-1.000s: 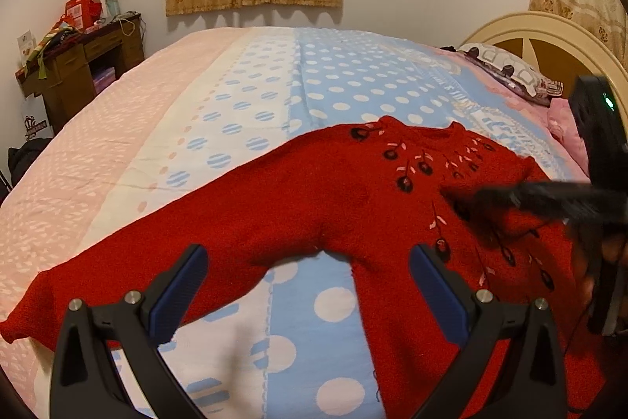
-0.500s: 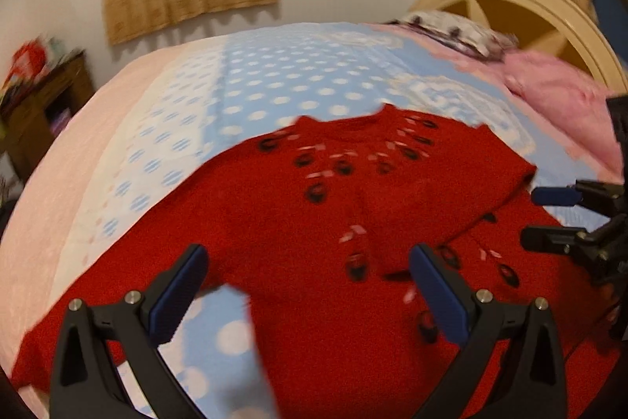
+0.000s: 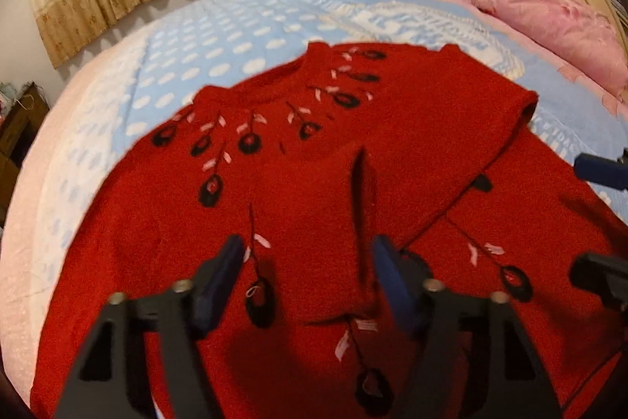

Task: Fold small clothes
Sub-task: 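Grasp the other sleeve cuff with the left tool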

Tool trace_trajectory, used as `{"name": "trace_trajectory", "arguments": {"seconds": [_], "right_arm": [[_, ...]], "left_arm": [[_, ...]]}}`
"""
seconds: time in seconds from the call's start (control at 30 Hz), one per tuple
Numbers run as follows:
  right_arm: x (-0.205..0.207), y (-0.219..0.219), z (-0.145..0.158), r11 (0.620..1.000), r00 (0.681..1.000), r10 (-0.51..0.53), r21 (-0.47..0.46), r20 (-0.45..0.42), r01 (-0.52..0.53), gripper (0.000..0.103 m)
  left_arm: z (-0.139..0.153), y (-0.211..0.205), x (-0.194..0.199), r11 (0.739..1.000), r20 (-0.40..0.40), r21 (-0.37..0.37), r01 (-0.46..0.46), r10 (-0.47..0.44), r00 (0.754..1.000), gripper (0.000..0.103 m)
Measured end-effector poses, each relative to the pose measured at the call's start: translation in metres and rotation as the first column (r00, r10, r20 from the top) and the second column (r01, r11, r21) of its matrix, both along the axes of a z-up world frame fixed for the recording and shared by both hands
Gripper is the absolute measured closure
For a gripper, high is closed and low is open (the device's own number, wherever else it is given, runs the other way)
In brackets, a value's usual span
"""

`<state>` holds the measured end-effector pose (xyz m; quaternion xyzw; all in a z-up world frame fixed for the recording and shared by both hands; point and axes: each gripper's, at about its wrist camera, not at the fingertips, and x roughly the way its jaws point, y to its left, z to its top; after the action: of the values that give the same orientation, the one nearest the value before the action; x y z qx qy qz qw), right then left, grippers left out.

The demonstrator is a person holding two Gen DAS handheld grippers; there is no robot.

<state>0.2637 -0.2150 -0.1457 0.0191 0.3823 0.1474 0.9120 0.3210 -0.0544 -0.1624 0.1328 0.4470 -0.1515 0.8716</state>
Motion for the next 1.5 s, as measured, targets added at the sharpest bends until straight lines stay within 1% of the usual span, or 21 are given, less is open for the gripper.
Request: {"name": "trace_trajectory", "arguments": {"seconds": [0.03,0.1,0.2,0.33,0.47,0.57,0.73,0.77,0.8,0.93,0.97,1.03,1.07,1.1,1.13,1.17,1.2,1.23,1.3,1.37,1.5], "right_arm": [[-0.001,0.000,-0.002,1.000,1.000,0.001,0.002,-0.003,-0.001,0.016],[0.000,0.001,-0.004,1.000,1.000,0.000,0.009,-0.007,0.000,0.016],[-0.001,-0.003,-0.004,1.000,1.000,-0.017,0.018,0.000,0.017,0.016],[-0.003,-0.003,-0.006,1.000,1.000,-0.026,0.014,0.003,0.026,0.016],[-0.002,-0.002,-0.010,0.999,0.999,-0.033,0.006,-0.009,0.033,0.016],[-0.004,-0.003,-0.009,0.999,0.999,-0.044,0.001,-0.003,0.044,0.016],[-0.010,-0.008,-0.004,0.999,0.998,-0.048,0.024,0.031,0.047,0.016],[-0.009,-0.008,-0.004,0.998,0.998,-0.051,0.028,0.031,0.050,0.016],[-0.009,-0.009,-0.004,0.998,0.998,-0.057,0.030,0.028,0.056,0.016],[-0.010,-0.013,-0.003,0.997,0.997,-0.069,0.043,0.034,0.068,0.016],[-0.011,-0.013,-0.002,0.997,0.997,-0.070,0.045,0.038,0.068,0.016],[-0.012,-0.013,-0.001,0.997,0.997,-0.068,0.049,0.044,0.066,0.016],[-0.011,-0.013,-0.002,0.997,0.997,-0.068,0.047,0.040,0.066,0.016],[-0.010,-0.012,-0.003,0.997,0.997,-0.069,0.043,0.034,0.067,0.016],[-0.008,-0.012,-0.004,0.997,0.997,-0.071,0.039,0.026,0.070,0.016],[-0.008,-0.012,-0.005,0.997,0.997,-0.073,0.038,0.023,0.072,0.016],[-0.007,-0.013,-0.005,0.997,0.997,-0.076,0.036,0.021,0.075,0.016],[-0.007,-0.013,-0.006,0.996,0.997,-0.077,0.036,0.020,0.077,0.016],[-0.007,-0.013,-0.006,0.996,0.997,-0.078,0.038,0.022,0.077,0.016],[-0.007,-0.014,-0.007,0.996,0.997,-0.080,0.042,0.022,0.079,0.016],[-0.006,-0.015,-0.010,0.995,0.996,-0.085,0.049,0.010,0.084,0.016]], "left_arm": [[-0.001,0.001,0.002,1.000,-0.007,-0.007,0.001,-0.001,1.000,0.054],[-0.002,0.006,0.005,0.999,-0.030,-0.037,-0.006,0.005,1.000,0.080],[0.005,0.019,0.007,0.992,-0.046,-0.124,-0.022,0.016,0.999,0.090],[0.014,0.038,0.008,0.987,-0.034,-0.154,-0.054,0.049,0.998,0.094],[0.016,0.050,0.009,0.981,-0.036,-0.175,-0.080,0.075,0.997,0.094],[0.020,0.068,0.013,0.971,-0.027,-0.213,-0.113,0.109,0.994,0.097],[0.016,0.098,0.022,0.941,-0.082,-0.287,-0.176,0.159,0.984,0.097],[0.015,0.102,0.022,0.935,-0.089,-0.303,-0.183,0.163,0.983,0.100],[0.014,0.107,0.022,0.929,-0.094,-0.317,-0.191,0.169,0.981,0.100],[0.015,0.122,0.020,0.904,-0.099,-0.381,-0.196,0.171,0.980,0.100],[0.014,0.122,0.020,0.903,-0.109,-0.385,-0.190,0.161,0.981,0.100],[0.012,0.122,0.020,0.895,-0.116,-0.403,-0.193,0.160,0.980,0.096],[0.011,0.123,0.019,0.891,-0.121,-0.411,-0.193,0.156,0.980,0.084],[0.010,0.122,0.020,0.889,-0.135,-0.413,-0.199,0.157,0.978,0.057],[0.010,0.120,0.020,0.886,-0.139,-0.413,-0.209,0.166,0.976,0.041],[0.011,0.120,0.019,0.882,-0.132,-0.418,-0.217,0.177,0.975,0.020],[0.012,0.117,0.016,0.877,-0.111,-0.431,-0.214,0.184,0.977,0.017],[0.011,0.114,0.017,0.879,-0.108,-0.429,-0.206,0.177,0.978,0.017],[0.007,0.104,0.020,0.898,-0.120,-0.396,-0.194,0.159,0.980,0.020],[0.004,0.096,0.023,0.904,-0.123,-0.386,-0.182,0.146,0.982,0.030],[-0.013,0.076,0.030,0.930,-0.165,-0.327,-0.169,0.120,0.979,0.040]]}}
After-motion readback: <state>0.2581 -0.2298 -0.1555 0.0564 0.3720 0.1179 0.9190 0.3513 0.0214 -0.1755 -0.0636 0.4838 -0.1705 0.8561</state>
